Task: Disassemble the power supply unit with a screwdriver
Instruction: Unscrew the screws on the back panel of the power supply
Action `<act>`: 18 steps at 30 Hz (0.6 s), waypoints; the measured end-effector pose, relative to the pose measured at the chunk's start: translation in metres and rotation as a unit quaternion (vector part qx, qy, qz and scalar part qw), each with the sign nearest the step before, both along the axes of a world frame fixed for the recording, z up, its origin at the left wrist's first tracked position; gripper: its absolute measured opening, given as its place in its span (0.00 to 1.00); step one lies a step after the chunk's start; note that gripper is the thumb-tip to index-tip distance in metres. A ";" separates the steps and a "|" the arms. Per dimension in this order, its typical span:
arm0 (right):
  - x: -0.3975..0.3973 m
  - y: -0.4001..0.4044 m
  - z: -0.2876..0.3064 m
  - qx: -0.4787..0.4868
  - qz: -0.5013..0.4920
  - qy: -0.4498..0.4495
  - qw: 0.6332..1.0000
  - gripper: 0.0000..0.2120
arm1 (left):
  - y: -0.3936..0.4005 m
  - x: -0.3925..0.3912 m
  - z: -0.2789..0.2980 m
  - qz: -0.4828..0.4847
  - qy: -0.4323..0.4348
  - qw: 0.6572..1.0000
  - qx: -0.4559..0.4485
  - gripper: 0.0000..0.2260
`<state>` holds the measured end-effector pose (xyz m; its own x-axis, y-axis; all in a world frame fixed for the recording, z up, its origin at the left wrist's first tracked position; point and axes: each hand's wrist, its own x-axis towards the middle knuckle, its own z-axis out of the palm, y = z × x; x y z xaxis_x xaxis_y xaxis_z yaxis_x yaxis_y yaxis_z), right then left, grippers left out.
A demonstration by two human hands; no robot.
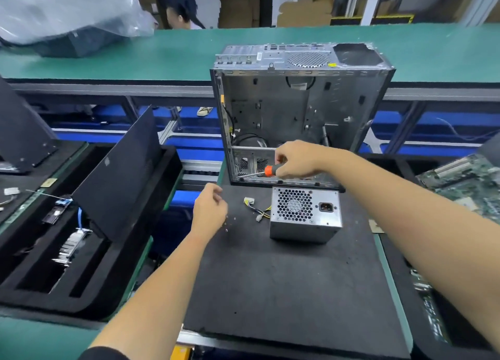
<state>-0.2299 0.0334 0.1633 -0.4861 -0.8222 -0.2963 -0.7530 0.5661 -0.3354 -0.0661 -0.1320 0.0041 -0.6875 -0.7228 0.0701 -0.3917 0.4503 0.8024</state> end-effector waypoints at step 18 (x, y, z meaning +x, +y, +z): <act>-0.010 0.091 0.076 -0.072 -0.096 0.085 0.989 0.05 | 0.122 -0.103 0.064 -0.285 -0.032 0.944 -0.166 0.04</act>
<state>-0.2403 0.1244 0.2397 -0.6706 -0.7372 -0.0823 -0.6886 0.6600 -0.3004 -0.1686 -0.0096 0.0684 -0.9682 -0.1804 0.1733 -0.0531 0.8252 0.5624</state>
